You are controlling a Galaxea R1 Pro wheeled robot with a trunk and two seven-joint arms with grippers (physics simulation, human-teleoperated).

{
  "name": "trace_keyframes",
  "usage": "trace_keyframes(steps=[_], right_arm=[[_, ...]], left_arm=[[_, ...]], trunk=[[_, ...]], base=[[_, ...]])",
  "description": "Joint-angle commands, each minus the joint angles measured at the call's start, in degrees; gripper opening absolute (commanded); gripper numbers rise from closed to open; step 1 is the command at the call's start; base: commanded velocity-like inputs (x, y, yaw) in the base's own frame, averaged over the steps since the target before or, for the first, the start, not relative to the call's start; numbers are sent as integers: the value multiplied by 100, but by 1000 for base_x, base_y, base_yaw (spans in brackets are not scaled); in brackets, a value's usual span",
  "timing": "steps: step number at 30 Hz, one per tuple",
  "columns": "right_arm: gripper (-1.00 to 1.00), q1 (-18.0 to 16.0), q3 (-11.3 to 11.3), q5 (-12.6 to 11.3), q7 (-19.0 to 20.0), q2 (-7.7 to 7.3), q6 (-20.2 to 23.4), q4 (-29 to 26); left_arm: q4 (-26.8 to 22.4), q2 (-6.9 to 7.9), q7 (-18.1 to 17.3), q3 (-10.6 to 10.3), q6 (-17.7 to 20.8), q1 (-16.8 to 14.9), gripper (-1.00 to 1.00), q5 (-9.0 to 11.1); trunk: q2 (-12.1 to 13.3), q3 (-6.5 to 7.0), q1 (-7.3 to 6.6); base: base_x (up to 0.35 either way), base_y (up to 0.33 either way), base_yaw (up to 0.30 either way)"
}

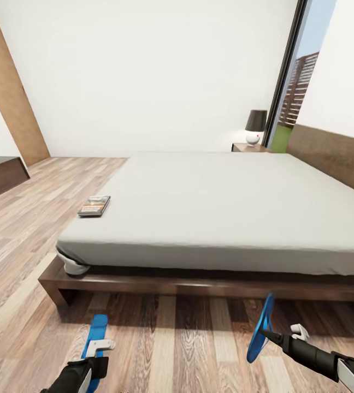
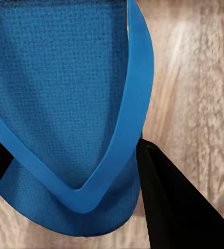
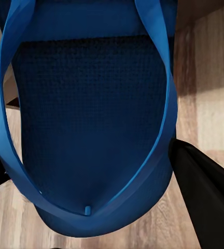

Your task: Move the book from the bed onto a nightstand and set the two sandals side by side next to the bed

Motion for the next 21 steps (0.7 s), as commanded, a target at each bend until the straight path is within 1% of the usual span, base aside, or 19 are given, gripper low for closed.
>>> trace_keyframes(steps=[1,3,4,5,6,9,12,21], right_arm=[[-100,-3,-3,-41,20,-2,61,1],[-100,-3,-5,-41,22,-2,61,1],[-100,-3,-6,-42,22,-3,61,0],[-100,-3,-6,-46,23,-7,61,1],[-100,-3,-6,-47,23,-8,61,1],[-100,-3,-6,-49,26,-9,65,-2],[-100,-3,-6,-50,24,-10,63,-3],[-100,-3,-6,-46,23,-10,61,1]], left_arm=[[-126,-8,-25,43,240,-154,-100,-52],[-230,-11,-24,41,693,-363,-100,-56],[-271,-13,-26,37,1006,-506,-100,-58],[-292,-15,-23,32,1197,-598,-100,-62],[-299,-10,-22,29,1273,-633,-100,-67],[-290,12,-21,19,1387,-684,-100,-80],[-308,18,-20,17,1423,-695,-100,-85],[-307,-4,-11,16,1420,-698,-100,-86]], trunk=[[-44,-24,22],[-124,-60,66],[-164,-78,87],[-204,-96,109],[-205,-118,112],[-209,-185,120],[-213,-251,128],[-225,-451,151]], base=[[0,0,0],[0,0,0],[0,0,0],[0,0,0],[0,0,0],[0,0,0],[0,0,0],[0,0,0]])
